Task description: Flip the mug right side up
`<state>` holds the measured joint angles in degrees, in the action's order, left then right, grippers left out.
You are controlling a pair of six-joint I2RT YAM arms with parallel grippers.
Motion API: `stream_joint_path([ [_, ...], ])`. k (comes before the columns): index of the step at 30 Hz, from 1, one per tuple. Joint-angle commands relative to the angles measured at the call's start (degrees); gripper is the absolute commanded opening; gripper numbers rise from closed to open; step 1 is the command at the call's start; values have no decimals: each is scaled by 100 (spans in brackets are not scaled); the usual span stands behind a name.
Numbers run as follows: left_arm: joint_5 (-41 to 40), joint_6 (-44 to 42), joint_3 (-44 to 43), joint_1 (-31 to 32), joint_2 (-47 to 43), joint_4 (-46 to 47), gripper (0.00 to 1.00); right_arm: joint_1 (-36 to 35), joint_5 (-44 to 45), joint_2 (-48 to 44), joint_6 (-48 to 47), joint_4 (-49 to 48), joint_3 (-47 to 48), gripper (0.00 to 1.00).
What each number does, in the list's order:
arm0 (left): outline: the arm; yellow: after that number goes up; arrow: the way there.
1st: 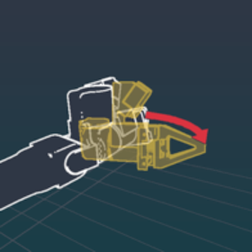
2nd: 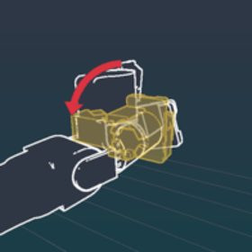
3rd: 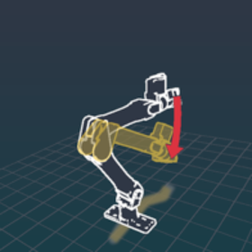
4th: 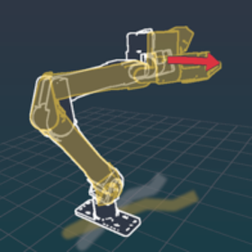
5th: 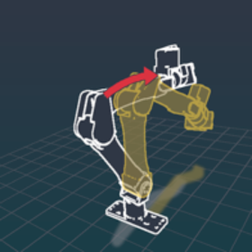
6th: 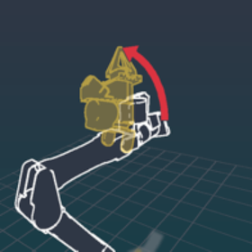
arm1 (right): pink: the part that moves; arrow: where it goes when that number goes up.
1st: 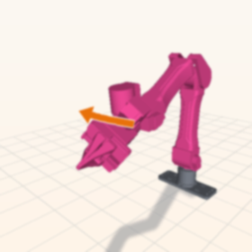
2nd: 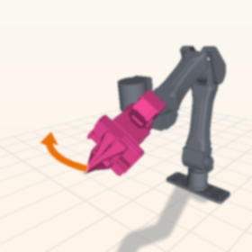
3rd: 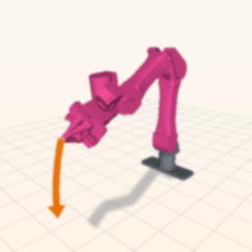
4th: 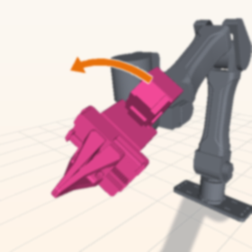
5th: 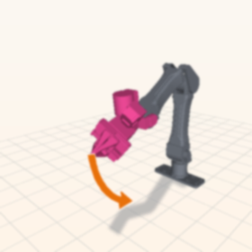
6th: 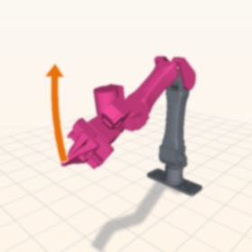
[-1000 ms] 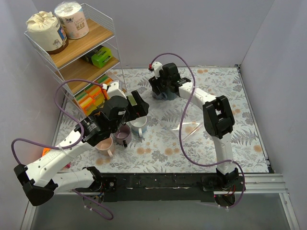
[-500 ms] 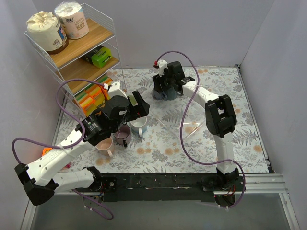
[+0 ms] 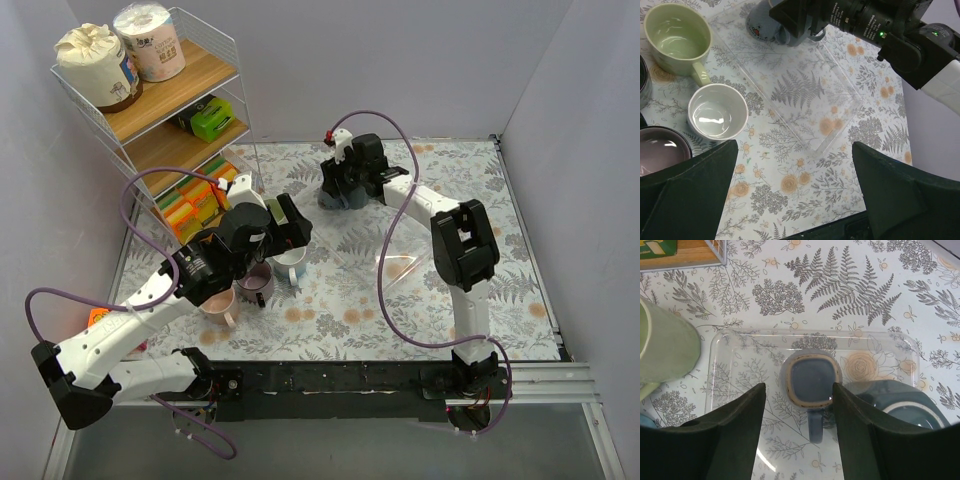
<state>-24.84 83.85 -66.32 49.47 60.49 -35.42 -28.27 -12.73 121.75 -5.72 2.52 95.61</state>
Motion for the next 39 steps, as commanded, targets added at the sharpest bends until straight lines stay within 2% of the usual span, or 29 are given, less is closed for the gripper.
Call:
stream_joint_path([
  [1, -3, 87, 137, 1, -195, 18, 98, 6, 421, -213, 115, 389, -411, 62],
  [7, -21, 149, 234, 1, -257, 53, 98, -126, 561, -644, 281, 284, -876, 61],
  [16, 41, 254, 366, 1, -292, 105, 98, -126, 1133, -1092, 326, 213, -974, 61],
  [22, 58, 403, 489, 1, -406, 105, 98, -126, 650, -1259, 124, 12, -1115, 62],
  [29, 49, 500, 542, 1, -529, 70, 98, -47, 0, -987, -166, 257, -957, 60],
  [39, 76, 466, 594, 1, -635, 97, 98, 331, -686, -645, -597, -200, -1010, 59],
])
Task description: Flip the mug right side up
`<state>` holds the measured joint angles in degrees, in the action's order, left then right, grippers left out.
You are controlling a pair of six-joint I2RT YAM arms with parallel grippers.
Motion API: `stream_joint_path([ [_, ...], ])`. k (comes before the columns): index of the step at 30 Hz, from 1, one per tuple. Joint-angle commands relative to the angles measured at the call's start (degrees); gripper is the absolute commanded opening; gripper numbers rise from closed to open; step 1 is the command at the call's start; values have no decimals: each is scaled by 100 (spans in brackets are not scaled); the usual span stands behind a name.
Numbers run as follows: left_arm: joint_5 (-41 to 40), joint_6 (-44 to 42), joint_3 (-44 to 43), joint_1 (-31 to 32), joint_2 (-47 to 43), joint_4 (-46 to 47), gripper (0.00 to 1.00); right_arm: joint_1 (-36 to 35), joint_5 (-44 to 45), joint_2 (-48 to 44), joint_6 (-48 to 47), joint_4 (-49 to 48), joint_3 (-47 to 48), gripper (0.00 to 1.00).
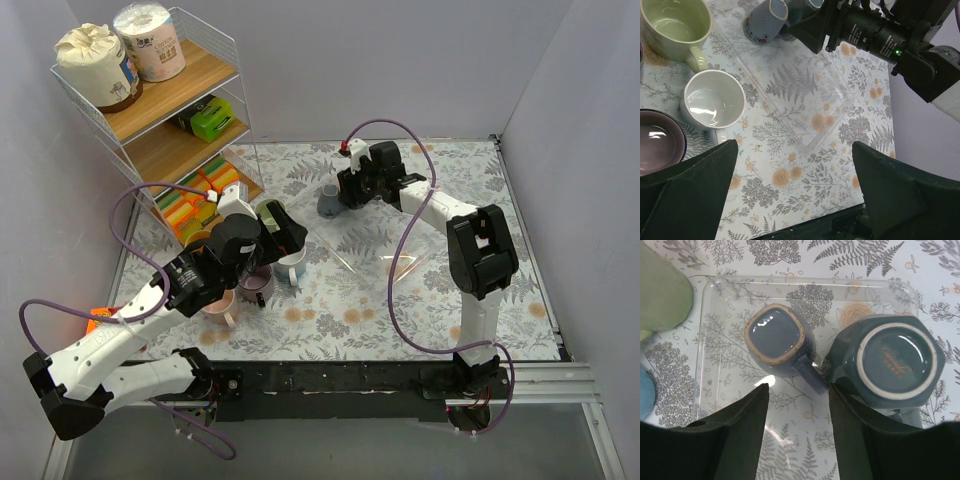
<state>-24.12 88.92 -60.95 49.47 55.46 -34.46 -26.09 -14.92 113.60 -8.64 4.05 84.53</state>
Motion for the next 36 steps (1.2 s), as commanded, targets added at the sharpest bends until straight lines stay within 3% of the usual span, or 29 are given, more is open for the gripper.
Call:
stream_joint_path([
  [1, 21, -68, 39, 1, -97, 9, 98, 130, -555, 215, -305, -353, 151, 59],
  [10, 127, -165, -40, 1, 8, 9, 98, 148, -828, 663, -278, -678, 274, 58],
  [20, 118, -191, 39, 1, 8, 79, 98, 139, -758, 277, -190, -1056, -218, 53],
  [23, 136, -209, 66, 1, 17, 97, 98, 139, -767, 329, -208, -934, -96, 47],
  [25, 144, -235, 66, 1, 26, 88, 98, 139, -776, 425, -243, -802, 19, 36],
  [31, 179, -227, 118, 1, 17, 106, 98, 121, -653, 312, -278, -792, -68, 24],
  [32, 188, -226, 118, 1, 9, 106, 98, 121, -618, 303, -287, -766, -86, 19],
  [33, 197, -226, 118, 1, 8, 115, 98, 130, -618, 277, -304, -740, -69, 4],
  [36, 232, -200, 153, 1, -9, 141, 98, 121, -644, 206, -340, -634, -68, 1],
])
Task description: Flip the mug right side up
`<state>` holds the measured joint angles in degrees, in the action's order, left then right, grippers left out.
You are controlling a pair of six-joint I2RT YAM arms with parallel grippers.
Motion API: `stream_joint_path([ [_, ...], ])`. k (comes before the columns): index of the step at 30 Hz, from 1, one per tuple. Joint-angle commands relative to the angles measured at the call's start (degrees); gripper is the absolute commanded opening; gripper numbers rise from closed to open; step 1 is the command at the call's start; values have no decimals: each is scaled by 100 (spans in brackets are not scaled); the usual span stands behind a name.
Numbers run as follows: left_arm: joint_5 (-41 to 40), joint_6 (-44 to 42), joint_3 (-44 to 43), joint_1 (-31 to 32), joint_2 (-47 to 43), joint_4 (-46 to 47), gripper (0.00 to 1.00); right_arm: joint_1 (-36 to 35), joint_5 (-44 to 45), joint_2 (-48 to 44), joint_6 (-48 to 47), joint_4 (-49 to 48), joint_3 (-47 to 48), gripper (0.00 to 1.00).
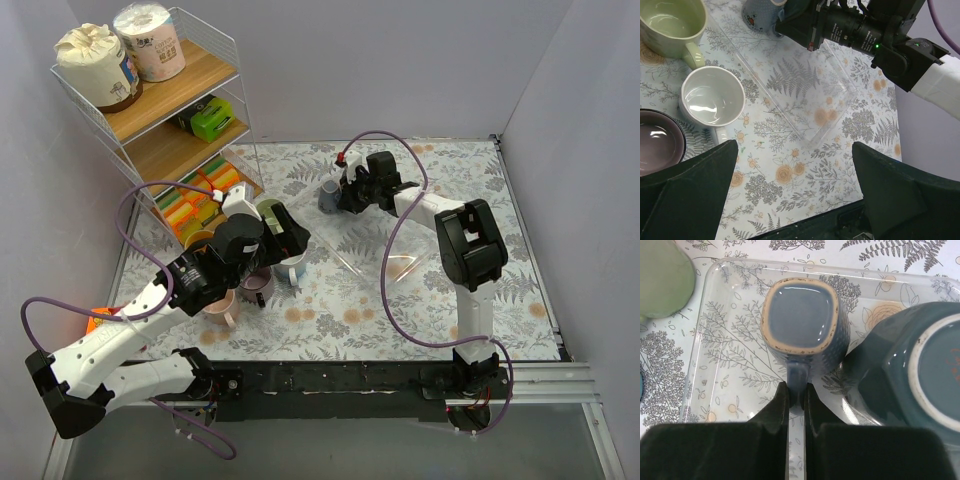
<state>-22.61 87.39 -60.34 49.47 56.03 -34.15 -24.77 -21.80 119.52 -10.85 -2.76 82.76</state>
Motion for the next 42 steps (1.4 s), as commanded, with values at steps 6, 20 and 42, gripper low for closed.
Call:
stream_joint_path([
  [6, 178, -12, 189, 1, -83, 225, 98, -10, -236, -825, -84, 232, -111, 1],
  [20, 582, -126, 523, 1, -110, 866, 98, 25, -1808, -2274, 2410, 332, -945, 1],
  [42, 978, -319, 1050, -8, -242, 4346, 98, 69, -3093, -3919, 9232, -6518, -3197, 1],
])
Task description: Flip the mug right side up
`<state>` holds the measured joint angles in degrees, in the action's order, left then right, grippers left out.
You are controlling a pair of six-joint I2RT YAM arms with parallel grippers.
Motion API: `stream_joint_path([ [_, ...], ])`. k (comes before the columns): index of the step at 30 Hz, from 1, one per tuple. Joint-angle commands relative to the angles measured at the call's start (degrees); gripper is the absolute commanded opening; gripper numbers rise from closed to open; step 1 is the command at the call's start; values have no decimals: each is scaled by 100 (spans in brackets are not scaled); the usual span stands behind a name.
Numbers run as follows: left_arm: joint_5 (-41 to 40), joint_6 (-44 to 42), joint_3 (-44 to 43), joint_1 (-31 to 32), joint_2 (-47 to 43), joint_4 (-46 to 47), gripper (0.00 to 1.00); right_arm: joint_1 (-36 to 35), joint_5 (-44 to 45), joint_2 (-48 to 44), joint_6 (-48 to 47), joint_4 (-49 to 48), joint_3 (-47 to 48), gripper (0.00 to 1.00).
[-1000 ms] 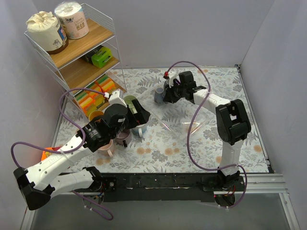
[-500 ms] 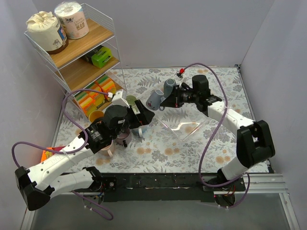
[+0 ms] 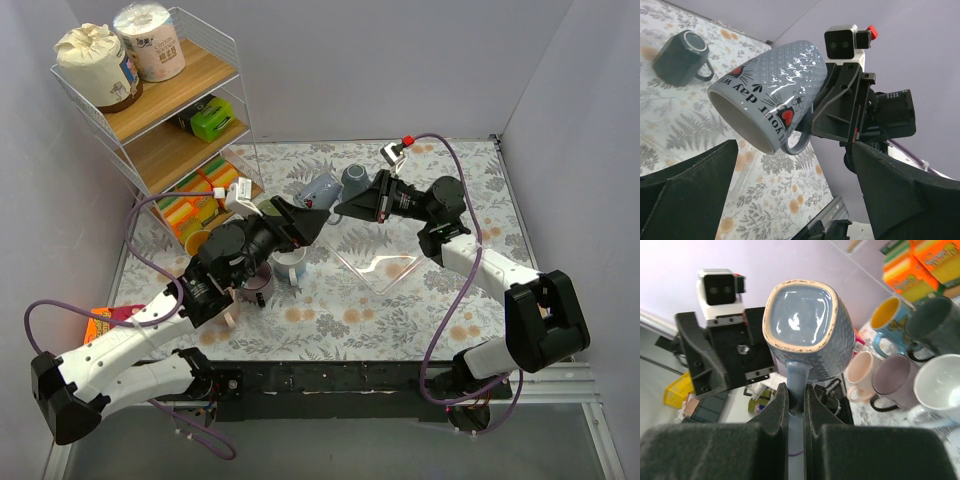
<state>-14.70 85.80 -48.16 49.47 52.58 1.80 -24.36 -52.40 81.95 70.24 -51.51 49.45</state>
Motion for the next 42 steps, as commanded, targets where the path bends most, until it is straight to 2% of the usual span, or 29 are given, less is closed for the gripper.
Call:
stream_joint_path([
  [1, 204, -230, -185, -8, 104, 864, 98, 36, -33, -171, 1132, -1600, 161, 1],
  [7, 46, -441, -422, -8, 165, 936, 97, 28, -86, -215, 1194, -1573, 205, 1],
  [11, 72, -494, -501, -8, 209, 1015, 77, 37, -51, -250, 1203, -1582, 118, 1],
  [14, 213, -529, -545, -17, 297, 1024, 73, 28, -25, -259, 1247, -1617, 47, 1],
  [17, 415, -494, -580, -17, 472, 1006, 64, 28, -16, -294, 1212, -1635, 21, 1],
  [21, 477, -424, -554, -17, 534, 1155, 41, 19, 11, -346, 1194, -1643, -58, 1],
  [22, 459, -415, -563, -25, 543, 1138, 28, 10, 19, -355, 1177, -1582, -76, 1],
  [24, 389, -389, -580, -25, 526, 1094, 14, 2, 37, -425, 1107, -1547, -198, 1],
  [25, 371, -345, -589, -17, 534, 1024, 0, 10, 81, -443, 1054, -1416, -234, 1],
  [30, 205, -204, -729, -17, 517, 629, 0, 1, 222, -697, 502, -705, -410, 1],
  [32, 143, -143, -869, -17, 517, 322, 0, -7, 292, -786, 194, -37, -349, 10],
  [33, 64, -116, -931, -17, 517, 173, 0, -16, 335, -908, -217, 287, -305, 26],
  [35, -15, -64, -1107, -17, 534, -363, 0, -7, 529, -1023, -746, 1455, -59, 41],
  [36, -50, -20, -1351, -17, 569, -608, 0, -16, 608, -1136, -1314, 2364, 46, 50],
  [38, -139, 16, -1678, -17, 745, -1505, 0, -16, 1011, -1199, -1905, 3317, 423, 56],
  [39, -78, -2, -1992, -17, 824, -1786, 0, -7, 1282, -1225, -2483, 4584, 616, 56],
  [40, -51, -11, -2152, -17, 937, -2502, 0, -7, 1798, -1199, -2776, 5128, 784, 56],
  [42, 124, -2, -2346, -17, 1237, -3078, 0, -7, 2398, -1129, -3373, 6470, 1197, 56],
])
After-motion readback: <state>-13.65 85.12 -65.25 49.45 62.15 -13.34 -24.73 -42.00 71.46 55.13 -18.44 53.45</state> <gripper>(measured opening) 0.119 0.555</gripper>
